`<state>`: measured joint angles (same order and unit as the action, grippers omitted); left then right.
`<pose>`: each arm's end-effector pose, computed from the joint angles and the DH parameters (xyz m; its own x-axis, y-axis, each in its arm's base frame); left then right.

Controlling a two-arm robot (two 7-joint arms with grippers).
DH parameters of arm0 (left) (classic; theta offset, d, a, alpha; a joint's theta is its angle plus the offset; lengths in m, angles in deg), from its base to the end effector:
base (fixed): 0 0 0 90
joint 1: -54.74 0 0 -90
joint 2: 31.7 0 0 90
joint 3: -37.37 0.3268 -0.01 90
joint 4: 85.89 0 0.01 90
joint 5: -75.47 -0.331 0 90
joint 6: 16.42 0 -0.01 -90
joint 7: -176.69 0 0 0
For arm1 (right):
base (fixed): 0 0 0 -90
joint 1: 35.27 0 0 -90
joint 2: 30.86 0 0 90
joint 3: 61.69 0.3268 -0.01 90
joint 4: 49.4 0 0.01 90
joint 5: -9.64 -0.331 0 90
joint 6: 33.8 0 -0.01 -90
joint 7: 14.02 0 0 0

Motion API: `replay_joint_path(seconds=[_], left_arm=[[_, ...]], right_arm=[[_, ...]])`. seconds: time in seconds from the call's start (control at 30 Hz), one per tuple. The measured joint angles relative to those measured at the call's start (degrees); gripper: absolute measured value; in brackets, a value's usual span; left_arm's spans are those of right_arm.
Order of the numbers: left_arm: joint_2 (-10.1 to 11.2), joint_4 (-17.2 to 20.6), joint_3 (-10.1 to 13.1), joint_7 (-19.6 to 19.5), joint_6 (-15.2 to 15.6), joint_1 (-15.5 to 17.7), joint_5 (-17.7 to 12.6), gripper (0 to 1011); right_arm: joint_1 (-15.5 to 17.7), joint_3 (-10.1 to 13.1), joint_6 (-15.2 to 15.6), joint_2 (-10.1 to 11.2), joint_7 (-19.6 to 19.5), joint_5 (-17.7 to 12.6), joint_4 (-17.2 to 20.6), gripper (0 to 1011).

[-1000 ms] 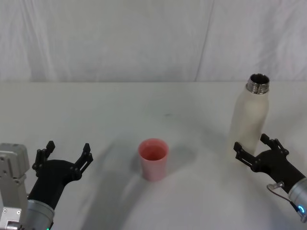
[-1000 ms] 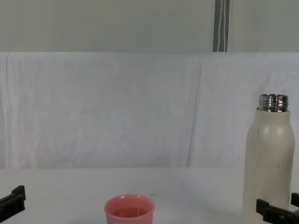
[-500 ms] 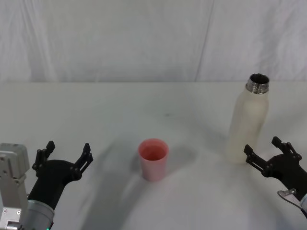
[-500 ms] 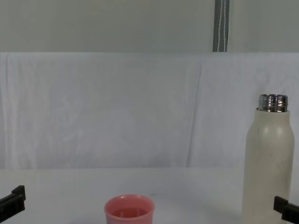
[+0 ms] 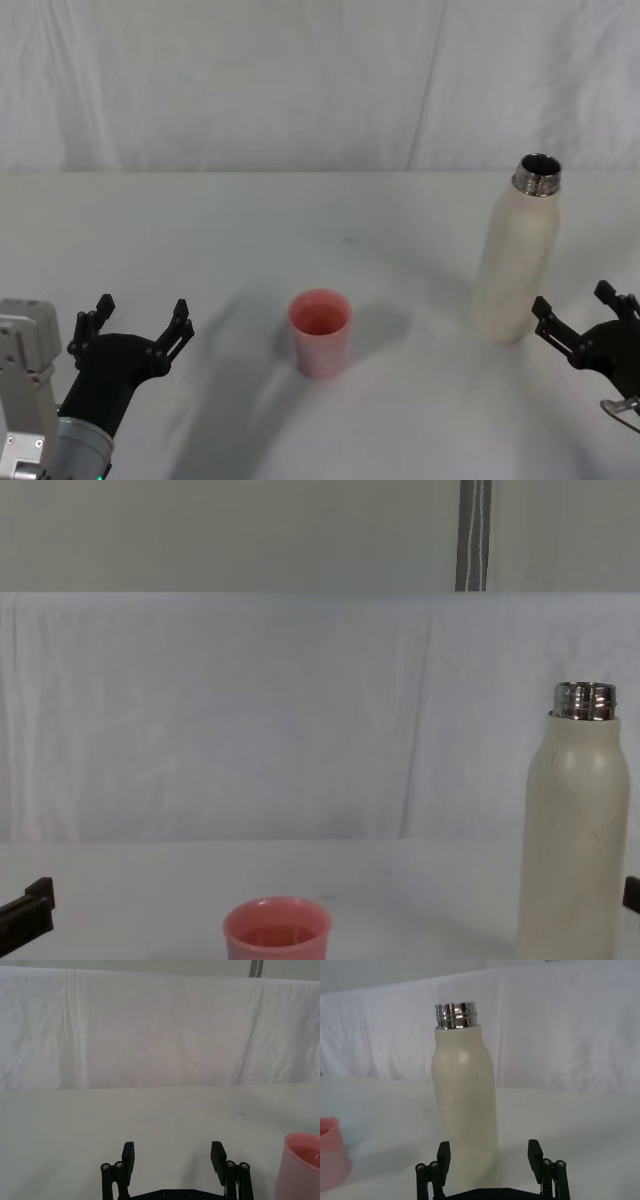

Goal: Grasp the thermos with one hand and pour water into the cup lid.

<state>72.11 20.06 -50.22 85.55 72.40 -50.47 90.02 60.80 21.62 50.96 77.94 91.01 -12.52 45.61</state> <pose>0.2657 0.0440 -0.3198 0.1244 0.9917 -0.0327 -0.9921 0.1239 -0.0174 0.3141 -0.0603 -0.3380 0.3858 -0.9203 -0.0643 0.9223 0.3832 0.0499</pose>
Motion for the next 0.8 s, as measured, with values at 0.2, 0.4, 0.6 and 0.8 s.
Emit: replay_joint_path(seconds=[0.2, 0.4, 0.6, 0.8], left_arm=[[-0.01, 0.0, 0.0, 0.0, 0.0, 0.0, 0.0, 1001], [-0.01, 0.0, 0.0, 0.0, 0.0, 0.0, 0.0, 1001], [0.0, 0.0, 0.0, 0.0, 0.0, 0.0, 0.0, 1001], [0.0, 0.0, 0.0, 0.0, 0.0, 0.0, 0.0, 1001]], right_arm=[[1.6, 0.67, -0.47, -0.22, -2.03, 3.05, 2.27, 1000], [2.62, 1.37, -0.45, -0.83, -2.84, 4.99, 3.43, 1000], [3.58, 1.72, -0.08, -1.39, -3.44, 6.98, 4.72, 1000], [4.48, 1.78, 0.47, -1.96, -4.02, 9.09, 6.15, 1000]])
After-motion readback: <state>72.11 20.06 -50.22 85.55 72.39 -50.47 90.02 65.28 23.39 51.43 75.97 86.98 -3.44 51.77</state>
